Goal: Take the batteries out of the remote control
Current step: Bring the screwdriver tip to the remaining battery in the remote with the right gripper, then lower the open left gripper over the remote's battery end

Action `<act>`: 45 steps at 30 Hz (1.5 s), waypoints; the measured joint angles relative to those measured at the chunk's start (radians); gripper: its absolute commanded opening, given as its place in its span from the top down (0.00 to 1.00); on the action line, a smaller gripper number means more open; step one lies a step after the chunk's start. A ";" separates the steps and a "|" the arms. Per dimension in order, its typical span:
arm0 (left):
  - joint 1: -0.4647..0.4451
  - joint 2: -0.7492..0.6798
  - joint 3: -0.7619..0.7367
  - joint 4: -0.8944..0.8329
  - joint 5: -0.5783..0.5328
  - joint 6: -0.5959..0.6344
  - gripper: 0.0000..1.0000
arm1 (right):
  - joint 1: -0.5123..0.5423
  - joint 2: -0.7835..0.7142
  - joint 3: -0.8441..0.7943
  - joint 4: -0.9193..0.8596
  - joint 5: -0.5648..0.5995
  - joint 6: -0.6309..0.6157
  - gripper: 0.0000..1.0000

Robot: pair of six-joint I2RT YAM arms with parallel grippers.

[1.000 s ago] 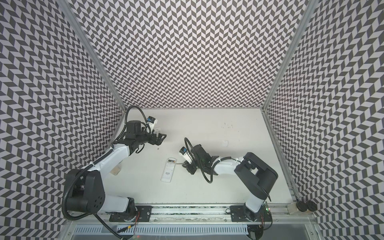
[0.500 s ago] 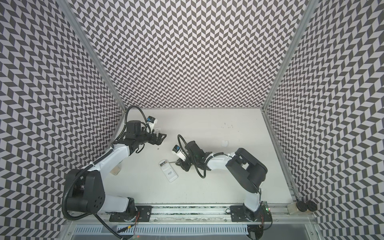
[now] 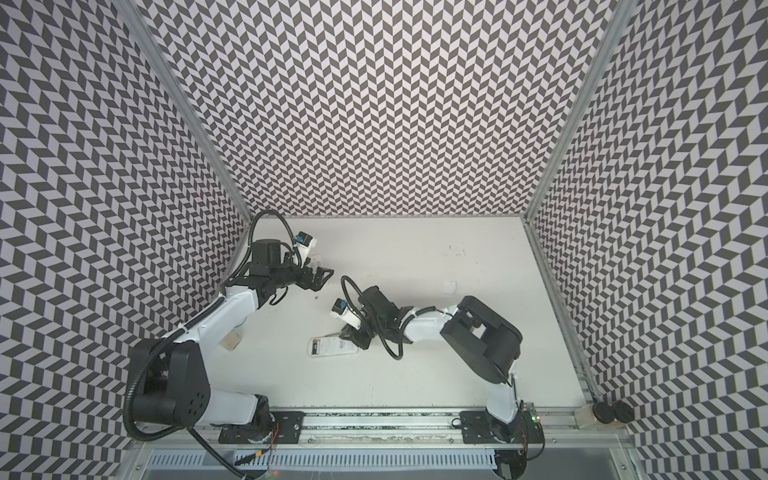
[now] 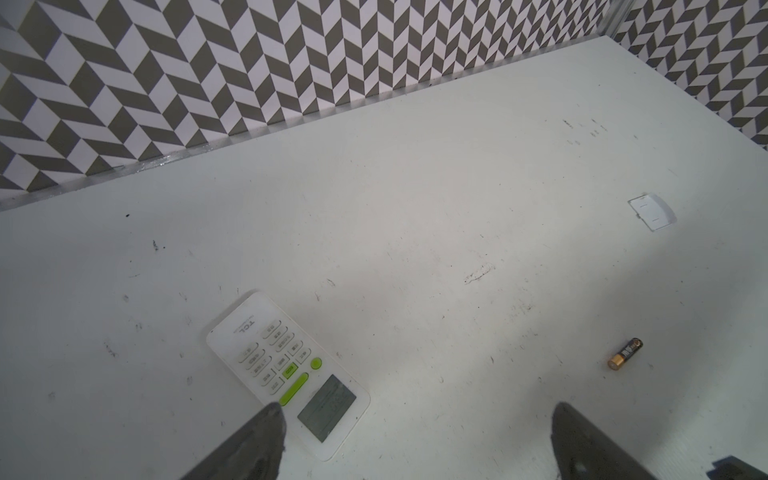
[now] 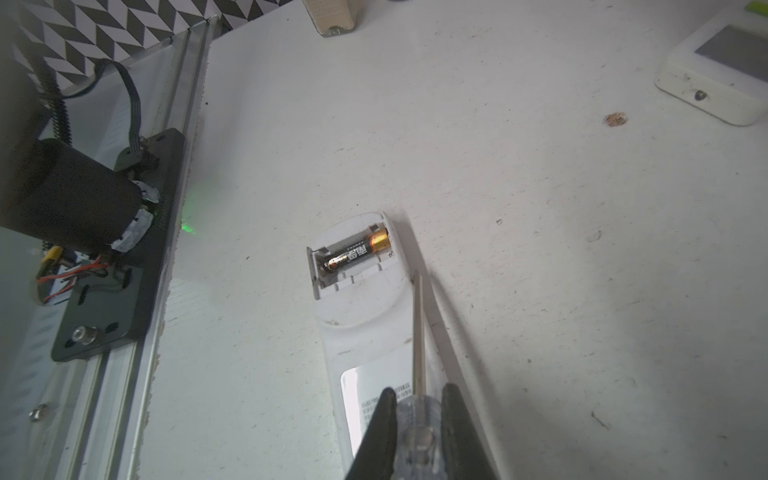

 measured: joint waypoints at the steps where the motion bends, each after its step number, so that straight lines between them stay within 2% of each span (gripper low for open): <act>1: 0.000 0.000 0.010 -0.012 0.005 0.016 0.00 | 0.000 -0.005 -0.005 0.002 0.004 -0.003 1.00; 7: -0.021 0.002 0.155 -0.146 0.013 0.156 0.02 | -0.003 -0.142 -0.122 0.045 0.052 -0.015 1.00; 13: -0.039 0.002 0.246 -0.242 0.008 0.360 0.02 | -0.011 -0.311 -0.230 0.098 0.103 -0.032 1.00; 20: -0.039 0.001 0.238 -0.462 0.077 0.710 0.02 | -0.018 -0.451 -0.349 0.136 0.134 -0.043 1.00; 25: -0.042 -0.002 0.135 -0.527 0.048 0.874 0.04 | -0.018 -0.528 -0.424 0.159 0.149 -0.068 1.00; 30: -0.047 -0.006 0.010 -0.544 -0.017 0.966 0.05 | -0.018 -0.533 -0.430 0.156 0.151 -0.106 1.00; 36: -0.052 -0.030 -0.103 -0.543 -0.072 1.019 0.06 | -0.018 -0.532 -0.434 0.171 0.124 -0.153 1.00; 45: -0.072 -0.047 -0.180 -0.562 -0.125 1.063 0.05 | -0.017 -0.512 -0.457 0.243 0.063 -0.230 1.00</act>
